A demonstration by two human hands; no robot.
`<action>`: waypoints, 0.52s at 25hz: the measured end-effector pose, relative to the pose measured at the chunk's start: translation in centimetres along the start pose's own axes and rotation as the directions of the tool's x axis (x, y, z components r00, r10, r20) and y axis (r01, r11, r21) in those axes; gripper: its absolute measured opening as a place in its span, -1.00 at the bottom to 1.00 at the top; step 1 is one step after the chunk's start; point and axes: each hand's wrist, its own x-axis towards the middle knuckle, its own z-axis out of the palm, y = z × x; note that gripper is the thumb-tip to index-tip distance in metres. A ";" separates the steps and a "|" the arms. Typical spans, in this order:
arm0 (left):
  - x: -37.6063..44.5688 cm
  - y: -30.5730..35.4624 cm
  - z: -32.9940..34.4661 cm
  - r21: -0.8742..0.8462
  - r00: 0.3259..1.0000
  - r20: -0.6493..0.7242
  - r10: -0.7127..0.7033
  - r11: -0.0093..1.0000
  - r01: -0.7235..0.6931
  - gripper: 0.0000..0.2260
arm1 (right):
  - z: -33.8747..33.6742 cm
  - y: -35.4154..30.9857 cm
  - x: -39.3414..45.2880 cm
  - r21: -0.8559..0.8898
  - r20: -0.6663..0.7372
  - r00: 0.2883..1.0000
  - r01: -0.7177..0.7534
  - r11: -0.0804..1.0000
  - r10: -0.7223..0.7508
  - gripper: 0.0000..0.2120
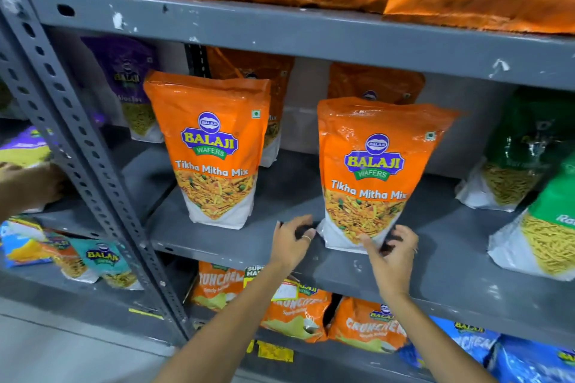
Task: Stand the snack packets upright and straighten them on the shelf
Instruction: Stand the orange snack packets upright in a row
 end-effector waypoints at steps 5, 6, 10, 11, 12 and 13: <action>2.2 0.9 1.9 -0.046 0.999 0.005 -0.041 0.998 0.041 -0.76 | 0.0 -0.1 1.0 0.051 0.173 0.979 -0.121 0.991 0.111 -0.10; 2.1 1.3 2.0 -0.067 0.999 -0.015 -0.043 0.997 0.041 -0.79 | 0.0 -0.1 1.1 0.029 0.182 0.974 -0.144 0.989 0.136 -0.07; 1.2 2.0 1.8 -0.105 0.999 -0.036 0.033 0.994 -0.036 -0.83 | 0.0 -0.4 1.4 -0.038 0.179 0.966 -0.181 0.983 0.185 -0.05; 1.0 2.2 1.9 -0.106 0.998 -0.045 0.042 0.993 -0.047 -0.83 | 0.1 -0.4 1.4 -0.038 0.176 0.967 -0.180 0.983 0.184 -0.08; 0.8 2.4 2.1 -0.078 0.996 -0.071 0.052 0.995 -0.058 -0.82 | 0.2 -0.4 1.4 -0.040 0.173 0.969 -0.173 0.984 0.177 -0.11; 0.7 2.6 2.3 -0.025 0.992 -0.107 0.061 0.998 -0.064 -0.81 | 0.2 -0.5 1.4 -0.043 0.169 0.971 -0.163 0.986 0.168 -0.12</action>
